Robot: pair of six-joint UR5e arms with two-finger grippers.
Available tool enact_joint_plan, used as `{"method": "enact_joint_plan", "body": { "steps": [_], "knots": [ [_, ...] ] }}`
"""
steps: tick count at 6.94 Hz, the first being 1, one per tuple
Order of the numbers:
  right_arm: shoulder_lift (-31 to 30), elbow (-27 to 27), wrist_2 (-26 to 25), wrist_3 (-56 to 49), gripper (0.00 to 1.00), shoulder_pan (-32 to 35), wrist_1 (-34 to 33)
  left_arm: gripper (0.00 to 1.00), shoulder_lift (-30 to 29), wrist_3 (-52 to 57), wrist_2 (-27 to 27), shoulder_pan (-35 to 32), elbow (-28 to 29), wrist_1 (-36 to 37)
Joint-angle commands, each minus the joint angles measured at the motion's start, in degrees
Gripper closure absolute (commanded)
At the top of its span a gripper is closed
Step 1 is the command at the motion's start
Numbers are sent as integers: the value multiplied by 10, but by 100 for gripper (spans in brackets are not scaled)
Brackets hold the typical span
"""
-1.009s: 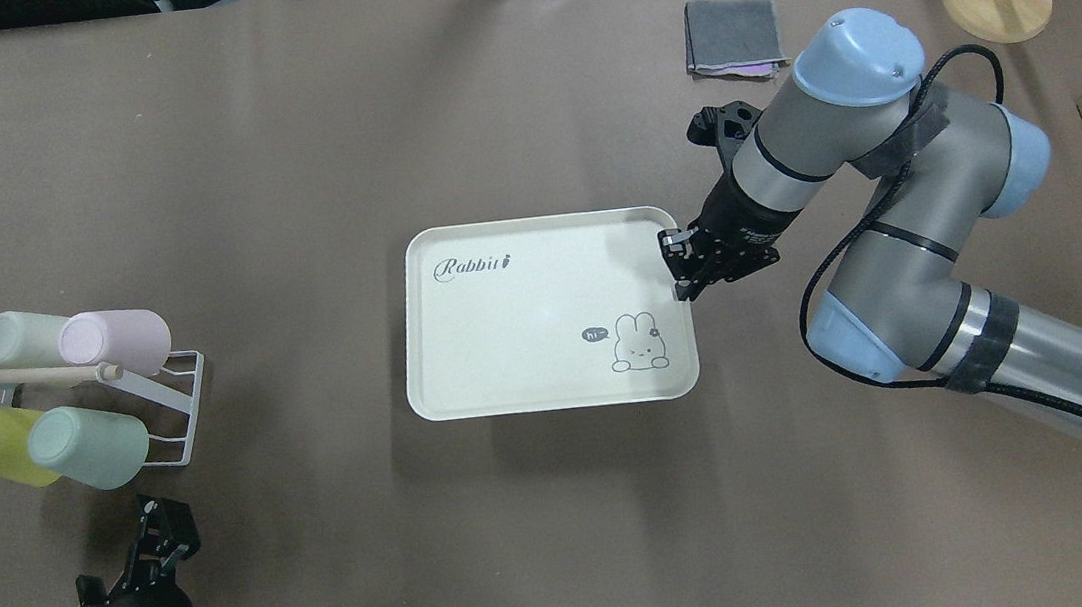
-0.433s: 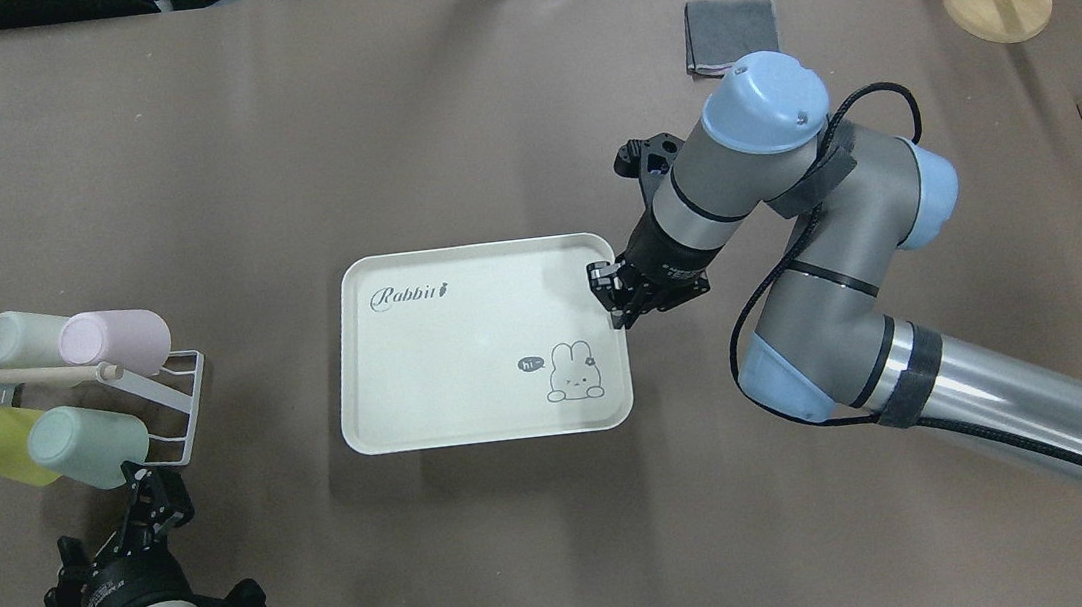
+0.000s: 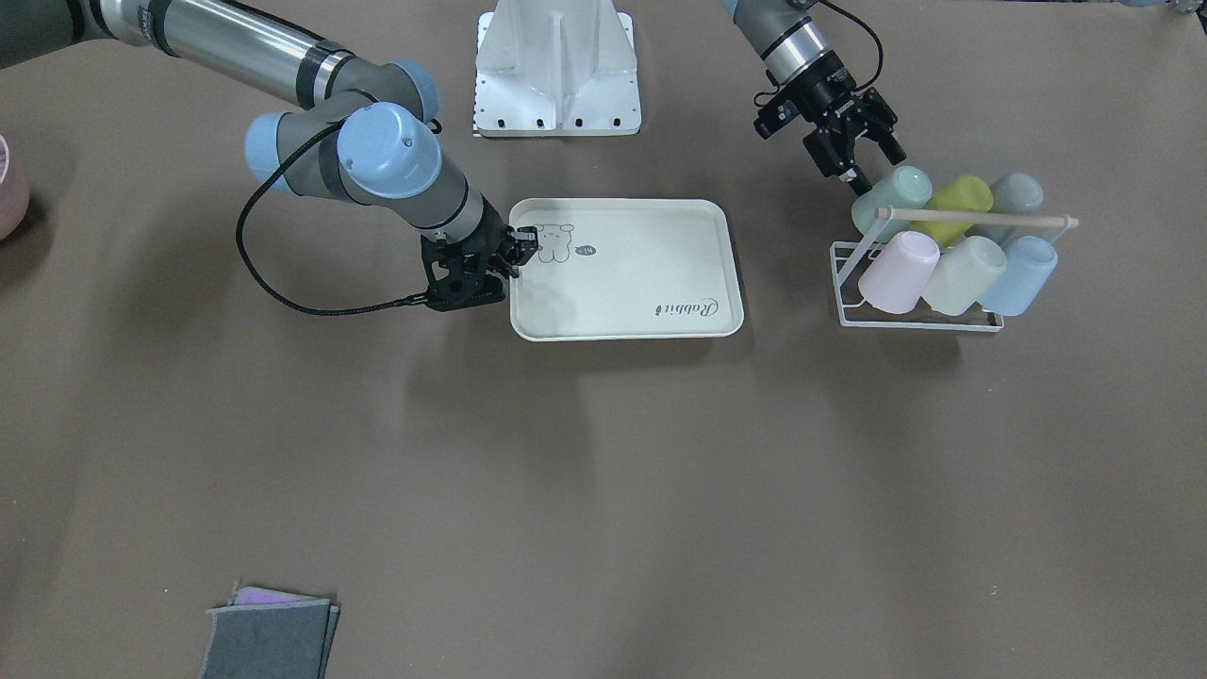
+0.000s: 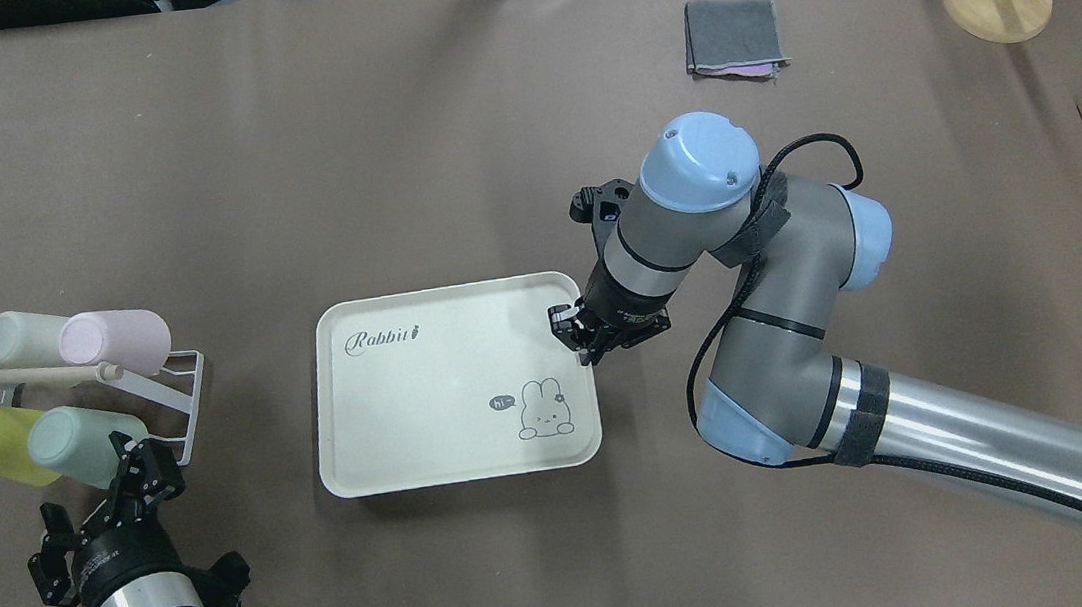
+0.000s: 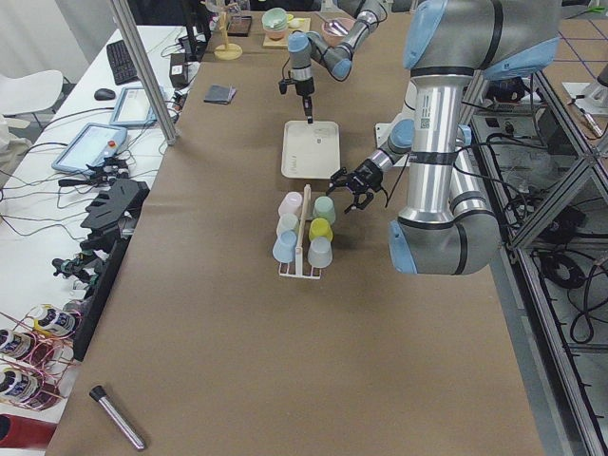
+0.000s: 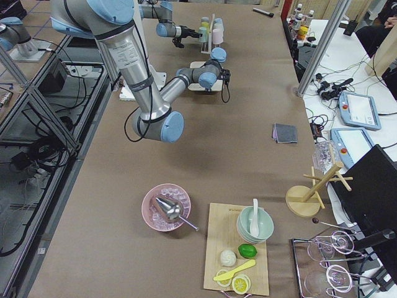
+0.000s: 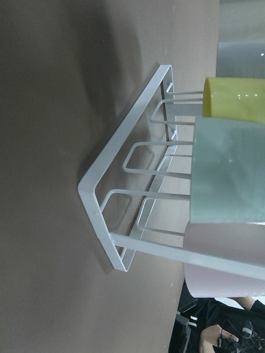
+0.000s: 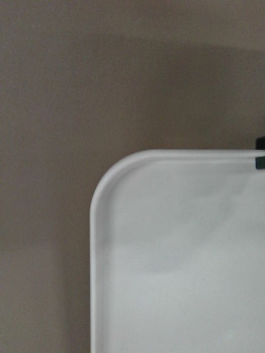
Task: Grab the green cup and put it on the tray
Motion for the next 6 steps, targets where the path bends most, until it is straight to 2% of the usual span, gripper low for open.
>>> {"method": "enact_joint_plan", "body": {
  "steps": [1,2,6],
  "knots": [
    [-18,12,0,-4,100,1,2,5,1,1,11,-5,15,-2],
    [-24,16,0,-3,100,1,1,5,1,1,32,-5,19,-5],
    [-20,14,0,40,98,0,1,5,2,1,56,-13,61,-36]
  ]
}}
